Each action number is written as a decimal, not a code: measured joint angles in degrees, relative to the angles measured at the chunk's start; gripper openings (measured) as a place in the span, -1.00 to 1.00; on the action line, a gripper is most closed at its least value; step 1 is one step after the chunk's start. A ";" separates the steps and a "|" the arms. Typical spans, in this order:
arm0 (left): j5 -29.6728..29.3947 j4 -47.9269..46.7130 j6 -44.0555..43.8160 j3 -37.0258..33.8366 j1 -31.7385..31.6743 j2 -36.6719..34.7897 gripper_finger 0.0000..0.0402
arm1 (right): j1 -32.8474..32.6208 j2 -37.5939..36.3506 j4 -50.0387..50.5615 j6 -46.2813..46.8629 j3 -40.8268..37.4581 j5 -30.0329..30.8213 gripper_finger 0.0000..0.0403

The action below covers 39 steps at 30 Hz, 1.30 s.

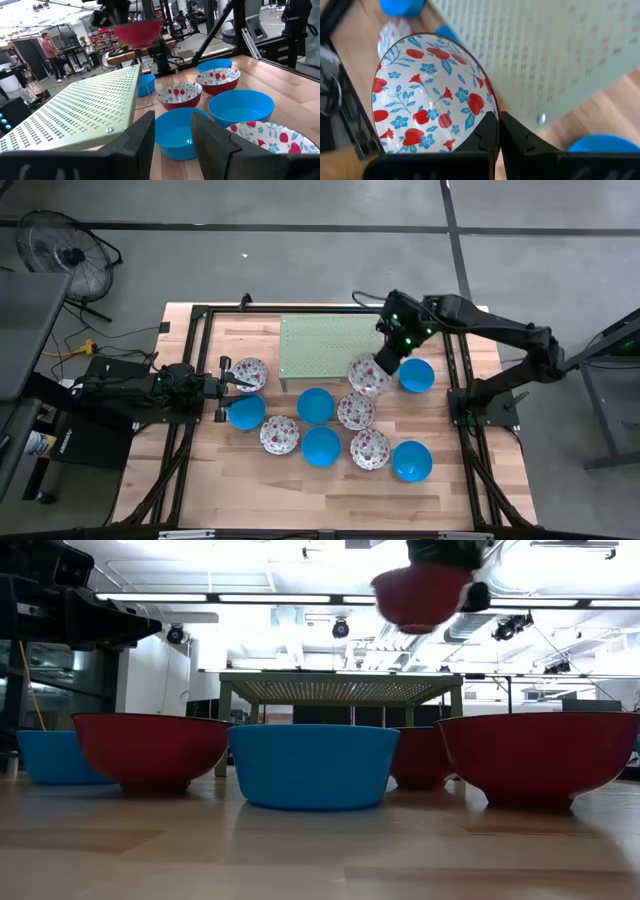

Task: Pick & Place Mini bowls
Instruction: Put the red patterned bowl on the shelf

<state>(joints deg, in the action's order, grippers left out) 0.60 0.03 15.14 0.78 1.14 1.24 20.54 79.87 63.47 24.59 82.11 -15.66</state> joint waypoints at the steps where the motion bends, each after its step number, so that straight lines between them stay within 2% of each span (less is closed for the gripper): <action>1: 0.00 0.00 0.02 0.00 0.00 0.00 -0.38 | 0.64 0.58 -0.98 0.02 0.18 -0.25 -1.00; 11: -0.02 0.01 0.02 0.00 0.00 -0.01 -0.38 | 6.06 5.66 -7.78 0.11 0.45 0.23 -1.00; 18: -0.01 0.00 0.02 0.00 0.00 0.02 -0.38 | 6.02 10.96 -16.65 2.14 1.70 -4.12 -1.00; 25: 0.01 0.02 0.02 0.00 0.00 0.02 -0.38 | 5.96 19.76 -14.87 2.00 13.21 -4.17 -1.00; 34: 0.01 0.00 0.00 0.00 0.00 -0.01 -0.38 | 5.12 31.85 -7.37 1.73 29.83 -4.17 -1.00; 39: 0.01 0.02 0.00 0.00 0.00 0.02 -0.38 | 4.79 36.79 -4.91 1.34 35.63 -4.21 -1.00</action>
<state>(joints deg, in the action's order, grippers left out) 0.60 0.05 15.14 0.78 1.14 1.26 25.33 116.66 58.56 25.94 117.74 -19.87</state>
